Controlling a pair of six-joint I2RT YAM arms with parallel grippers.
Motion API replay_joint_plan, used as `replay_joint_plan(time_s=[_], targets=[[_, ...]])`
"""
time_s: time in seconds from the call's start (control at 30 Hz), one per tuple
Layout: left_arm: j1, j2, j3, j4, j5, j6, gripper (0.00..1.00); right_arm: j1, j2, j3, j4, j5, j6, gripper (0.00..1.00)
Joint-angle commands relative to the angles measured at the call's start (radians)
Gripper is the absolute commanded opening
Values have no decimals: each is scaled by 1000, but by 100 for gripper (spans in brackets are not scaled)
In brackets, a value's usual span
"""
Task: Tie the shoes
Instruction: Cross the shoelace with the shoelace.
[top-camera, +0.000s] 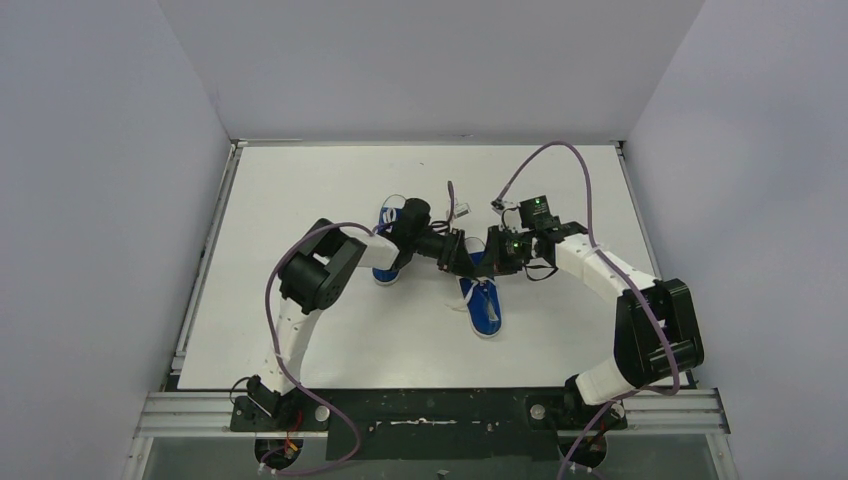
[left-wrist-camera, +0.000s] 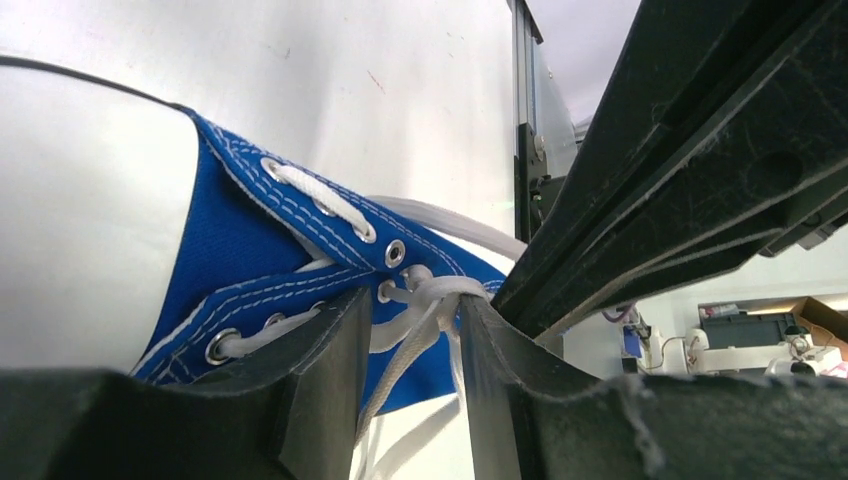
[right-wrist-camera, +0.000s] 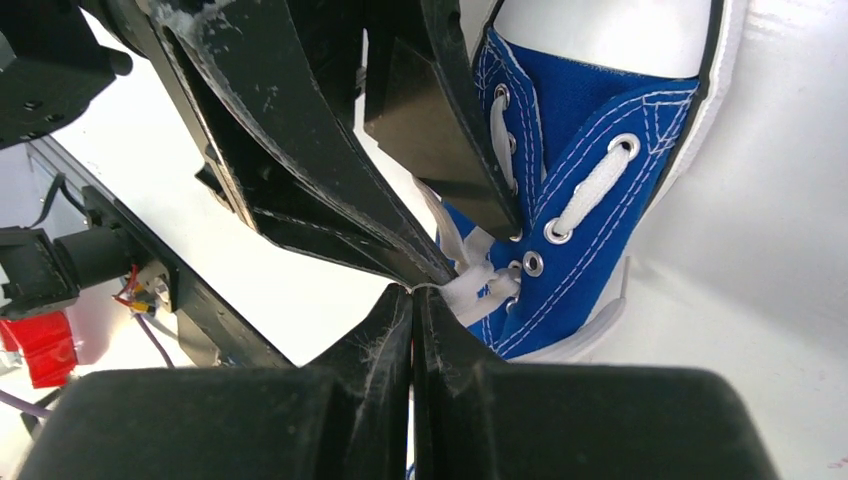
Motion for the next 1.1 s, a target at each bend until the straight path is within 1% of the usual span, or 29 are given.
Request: replay_joint_plan(time_s=[0.0,0.13,0.3,0.43,0.57,0.7,0.83,0.87,0.9,0.97,1.07], targets=[[-20,11,57,64,-14,-17,36,8,-54,-10,86,-36,72,0],[-29,28,47,177,-24,-92,35,10,-74,-34,96,9,109,0],[-46,37,51,180,-59,-81,34,26,-98,-74,132,44,181,0],[-56,50,54,203,-121,-82,33,42,-99,-95,137,72,201,0],[-78,91,96,208,-116,-94,30,48,-87,-106,178,107,222,0],[-79,117,79,242,-117,-112,29,61,-56,-71,136,164,190,0],[-75,121,60,244,-135,-102,29,64,-52,-32,66,183,162,0],[-76,125,60,248,-136,-108,29,64,-50,-25,51,182,156,3],[-77,131,61,254,-138,-114,29,65,-49,-16,29,187,148,9],[-75,140,57,259,-146,-115,29,63,-53,11,-28,209,125,19],[-75,152,51,272,-149,-123,29,62,-71,51,-108,244,105,30]])
